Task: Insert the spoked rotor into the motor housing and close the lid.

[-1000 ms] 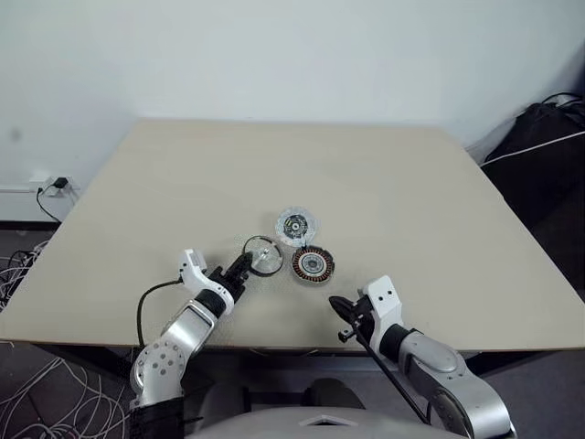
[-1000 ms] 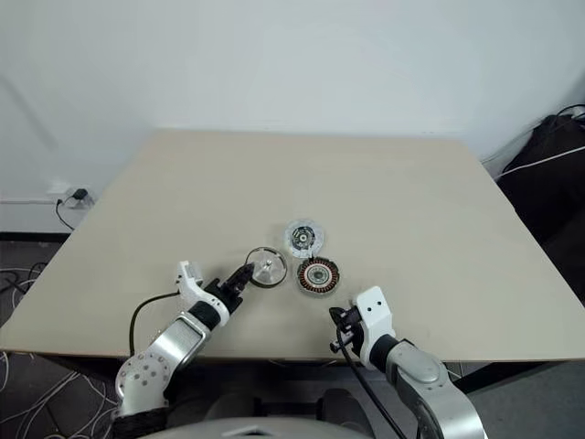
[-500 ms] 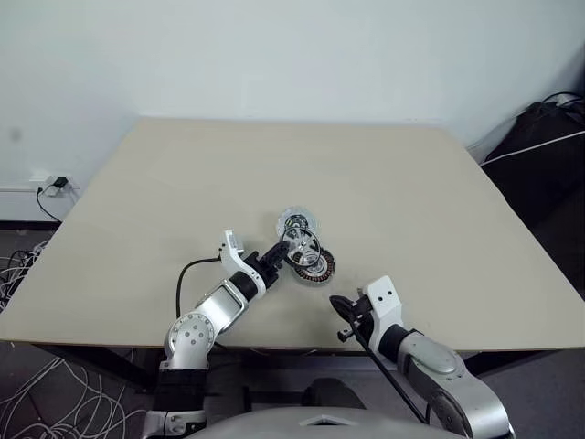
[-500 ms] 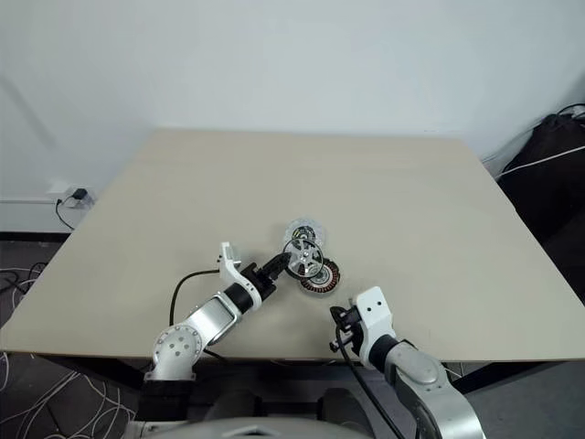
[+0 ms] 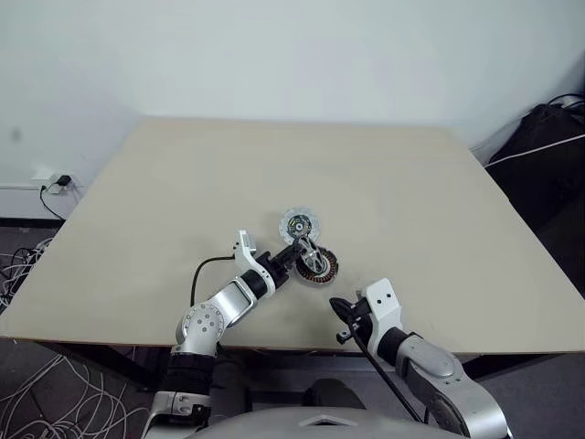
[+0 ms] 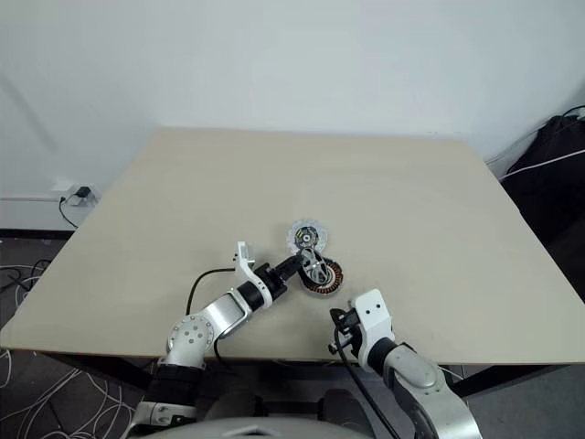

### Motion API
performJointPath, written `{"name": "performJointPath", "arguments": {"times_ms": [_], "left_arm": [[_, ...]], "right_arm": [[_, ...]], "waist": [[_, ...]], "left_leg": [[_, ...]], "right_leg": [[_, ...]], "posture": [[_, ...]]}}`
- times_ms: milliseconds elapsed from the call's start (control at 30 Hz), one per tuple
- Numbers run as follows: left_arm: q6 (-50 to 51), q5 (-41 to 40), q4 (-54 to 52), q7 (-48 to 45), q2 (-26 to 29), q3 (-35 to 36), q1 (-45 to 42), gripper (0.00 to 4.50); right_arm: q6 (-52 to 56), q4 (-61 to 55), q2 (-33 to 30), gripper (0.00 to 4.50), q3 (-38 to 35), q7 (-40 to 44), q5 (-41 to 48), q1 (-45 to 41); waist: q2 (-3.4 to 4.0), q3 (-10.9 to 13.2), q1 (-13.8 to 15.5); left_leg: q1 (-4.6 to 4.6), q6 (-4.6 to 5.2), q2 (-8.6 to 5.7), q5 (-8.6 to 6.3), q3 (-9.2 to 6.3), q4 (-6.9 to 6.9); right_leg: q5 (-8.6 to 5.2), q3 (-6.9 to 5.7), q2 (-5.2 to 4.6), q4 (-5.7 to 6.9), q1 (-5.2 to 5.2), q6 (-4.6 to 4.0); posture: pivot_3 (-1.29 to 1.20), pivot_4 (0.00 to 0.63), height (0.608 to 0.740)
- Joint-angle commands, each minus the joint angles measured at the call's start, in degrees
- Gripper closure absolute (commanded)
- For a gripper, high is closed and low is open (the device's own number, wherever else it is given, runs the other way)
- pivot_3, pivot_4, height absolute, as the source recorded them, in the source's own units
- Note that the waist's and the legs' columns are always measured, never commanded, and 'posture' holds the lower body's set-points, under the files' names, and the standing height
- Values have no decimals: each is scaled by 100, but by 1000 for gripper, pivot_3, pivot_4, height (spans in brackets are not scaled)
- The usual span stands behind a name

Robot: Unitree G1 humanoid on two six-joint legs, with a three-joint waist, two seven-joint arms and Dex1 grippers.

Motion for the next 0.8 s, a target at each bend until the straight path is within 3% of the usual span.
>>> {"name": "performJointPath", "arguments": {"times_ms": [33,267,800], "left_arm": [[-30,-277,-225,-254,-889,-109,-150,3211],[-49,-353,-96,-364,-891,-176,-194,1095],[-142,157,74,-34,-705,-254,-290,1095]], "right_arm": [[-120,-257,1,4500,-28,-18,-6,-41],[-114,-250,9,4500,-34,-29,-16,-42],[-142,-196,71,4500,0,-40,-62,-100]], "waist": [[0,0,3],[1,-1,26],[4,-3,34]], "left_leg": [[-3,3,-1,0,0,0],[-13,18,-11,-7,1,3],[-13,20,-13,-6,1,4]], "right_leg": [[2,0,-2,-3,-1,1],[6,1,-12,-14,0,3],[8,1,-9,-14,2,6]], "posture": [[0,0,740],[0,0,740],[0,0,740]]}}
